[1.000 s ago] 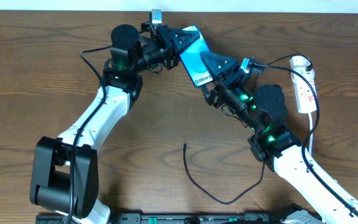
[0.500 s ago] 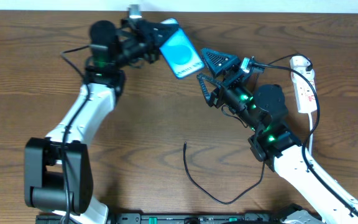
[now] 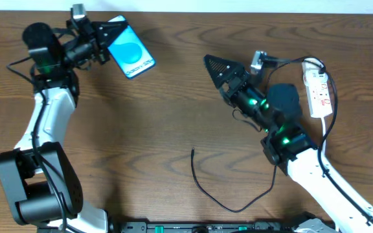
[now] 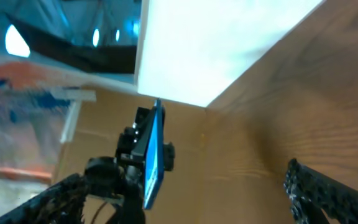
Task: Plug charger to phone and switch on socket
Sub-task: 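Move the right gripper down to the black cable's plug end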
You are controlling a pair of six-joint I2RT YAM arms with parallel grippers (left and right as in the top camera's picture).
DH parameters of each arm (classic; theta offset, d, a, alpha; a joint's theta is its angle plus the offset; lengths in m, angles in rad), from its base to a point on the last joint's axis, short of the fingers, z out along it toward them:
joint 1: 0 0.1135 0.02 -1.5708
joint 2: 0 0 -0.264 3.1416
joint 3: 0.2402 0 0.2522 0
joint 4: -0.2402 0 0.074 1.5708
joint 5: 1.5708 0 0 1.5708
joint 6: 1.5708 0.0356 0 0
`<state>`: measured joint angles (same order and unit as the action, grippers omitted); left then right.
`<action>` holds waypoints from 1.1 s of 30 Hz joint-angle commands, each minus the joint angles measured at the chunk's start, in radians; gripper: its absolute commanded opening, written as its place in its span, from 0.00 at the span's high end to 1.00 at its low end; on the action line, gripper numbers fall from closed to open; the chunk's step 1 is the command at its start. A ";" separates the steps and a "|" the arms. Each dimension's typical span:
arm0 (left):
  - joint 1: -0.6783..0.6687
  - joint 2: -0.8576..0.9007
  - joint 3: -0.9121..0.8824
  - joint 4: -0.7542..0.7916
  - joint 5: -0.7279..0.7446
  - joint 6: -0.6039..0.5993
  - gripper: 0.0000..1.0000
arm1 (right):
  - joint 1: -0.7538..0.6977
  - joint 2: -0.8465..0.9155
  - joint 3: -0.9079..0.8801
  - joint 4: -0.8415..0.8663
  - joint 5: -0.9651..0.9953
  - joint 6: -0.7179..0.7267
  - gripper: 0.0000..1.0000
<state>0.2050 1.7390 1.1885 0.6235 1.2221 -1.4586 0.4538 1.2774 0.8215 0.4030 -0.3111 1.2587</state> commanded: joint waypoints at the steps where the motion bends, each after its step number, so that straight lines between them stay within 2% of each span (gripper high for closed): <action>1: 0.036 -0.022 0.015 0.011 0.090 0.022 0.93 | -0.026 0.040 0.144 -0.112 -0.117 -0.175 0.01; 6: 0.075 -0.022 0.015 0.011 0.118 0.037 0.93 | -0.044 0.187 0.452 -0.578 -0.217 -0.401 0.01; 9: 0.097 -0.022 0.015 0.011 0.135 0.043 0.93 | -0.041 0.294 0.628 -0.856 -0.243 -0.584 0.01; 11: 0.111 -0.022 0.015 0.011 0.144 0.047 0.93 | -0.037 0.348 0.700 -0.988 -0.242 -0.716 0.01; 13: 0.125 -0.022 0.015 0.011 0.156 0.048 0.92 | -0.032 0.381 0.721 -1.046 -0.240 -0.796 0.01; 18: 0.148 -0.022 0.015 0.011 0.179 0.051 0.93 | -0.027 0.426 0.719 -1.081 -0.241 -0.785 0.01; 19: 0.150 -0.022 0.015 0.011 0.182 0.051 0.93 | -0.026 0.432 0.719 -1.082 -0.225 -0.776 0.04; 22: 0.150 -0.022 0.015 0.011 0.184 0.051 0.93 | 0.001 0.459 0.719 -1.105 -0.166 -0.742 0.05; 25: 0.150 -0.022 0.015 0.011 0.184 0.052 0.93 | 0.060 0.499 0.719 -1.189 -0.060 -0.715 0.05; 29: 0.150 -0.022 0.015 0.011 0.184 0.061 0.93 | 0.161 0.576 0.719 -1.305 0.117 -0.637 0.11; 33: 0.150 -0.022 0.015 0.010 0.187 0.063 0.93 | 0.246 0.649 0.719 -1.359 0.192 -0.531 0.18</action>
<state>0.3527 1.7390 1.1885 0.6262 1.3861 -1.4094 0.6537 1.8915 1.5284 -0.9379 -0.2398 0.6216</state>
